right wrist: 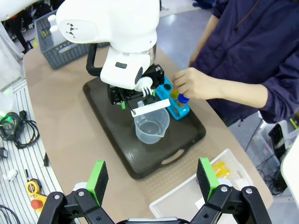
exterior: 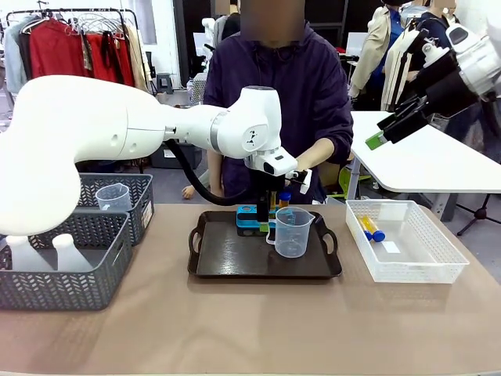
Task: Prepare the laboratory tools.
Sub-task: Pick up one Small flask and place it on the Handle tray.
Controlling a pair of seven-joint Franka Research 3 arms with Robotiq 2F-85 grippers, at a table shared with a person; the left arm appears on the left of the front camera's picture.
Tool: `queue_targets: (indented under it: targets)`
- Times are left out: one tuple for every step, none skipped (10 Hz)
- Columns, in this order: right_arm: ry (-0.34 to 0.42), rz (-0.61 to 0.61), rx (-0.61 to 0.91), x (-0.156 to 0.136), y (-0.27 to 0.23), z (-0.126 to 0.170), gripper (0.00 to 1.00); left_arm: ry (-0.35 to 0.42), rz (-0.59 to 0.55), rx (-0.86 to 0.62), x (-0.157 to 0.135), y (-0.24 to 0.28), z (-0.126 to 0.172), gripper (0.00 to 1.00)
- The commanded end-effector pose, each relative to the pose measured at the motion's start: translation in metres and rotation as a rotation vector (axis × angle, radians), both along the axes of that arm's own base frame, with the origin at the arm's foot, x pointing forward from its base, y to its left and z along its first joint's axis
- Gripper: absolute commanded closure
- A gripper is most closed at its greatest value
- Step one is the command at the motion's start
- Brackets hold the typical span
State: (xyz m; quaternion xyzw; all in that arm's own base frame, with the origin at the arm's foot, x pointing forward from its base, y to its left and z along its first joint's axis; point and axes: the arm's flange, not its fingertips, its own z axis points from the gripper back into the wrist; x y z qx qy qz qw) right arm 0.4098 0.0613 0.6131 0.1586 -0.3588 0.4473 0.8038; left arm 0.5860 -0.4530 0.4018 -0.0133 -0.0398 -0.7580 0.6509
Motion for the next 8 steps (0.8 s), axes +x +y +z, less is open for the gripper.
queue_targets:
  targets:
    - [-0.01, 0.014, 0.022, 0.002, 0.0, 0.0, 0.0, -0.002, -0.009, -0.007, 0.002, -0.001, 0.004, 0.0]
    - [-0.01, 0.014, 0.022, 0.002, 0.0, 0.0, 0.0, -0.002, -0.009, -0.007, 0.002, -0.001, 0.004, 0.0]
    - [-0.01, 0.014, 0.022, 0.002, 0.0, 0.0, 0.0, 0.0, 0.0, 0.0, 0.0, 0.0, 0.0, 0.0]
    - [-0.01, 0.014, 0.022, 0.002, 0.0, 0.0, 0.0, 0.029, 0.039, 0.027, -0.009, 0.01, 0.015, 0.0]
    - [-0.01, 0.014, 0.022, 0.002, 0.0, 0.0, 0.0, 0.043, 0.073, 0.046, -0.017, 0.021, 0.028, 0.0]
    - [-0.01, 0.014, 0.022, 0.002, 0.0, 0.0, 0.0, 0.043, 0.127, 0.066, -0.023, 0.034, 0.044, 0.0]
    - [-0.01, 0.014, 0.022, 0.002, 0.0, 0.0, 0.0, 0.051, 0.171, 0.08, -0.032, 0.046, 0.061, 0.0]
    - [-0.01, 0.014, 0.022, 0.002, 0.0, 0.0, 0.0, 0.06, 0.196, 0.085, -0.038, 0.057, 0.076, 0.0]
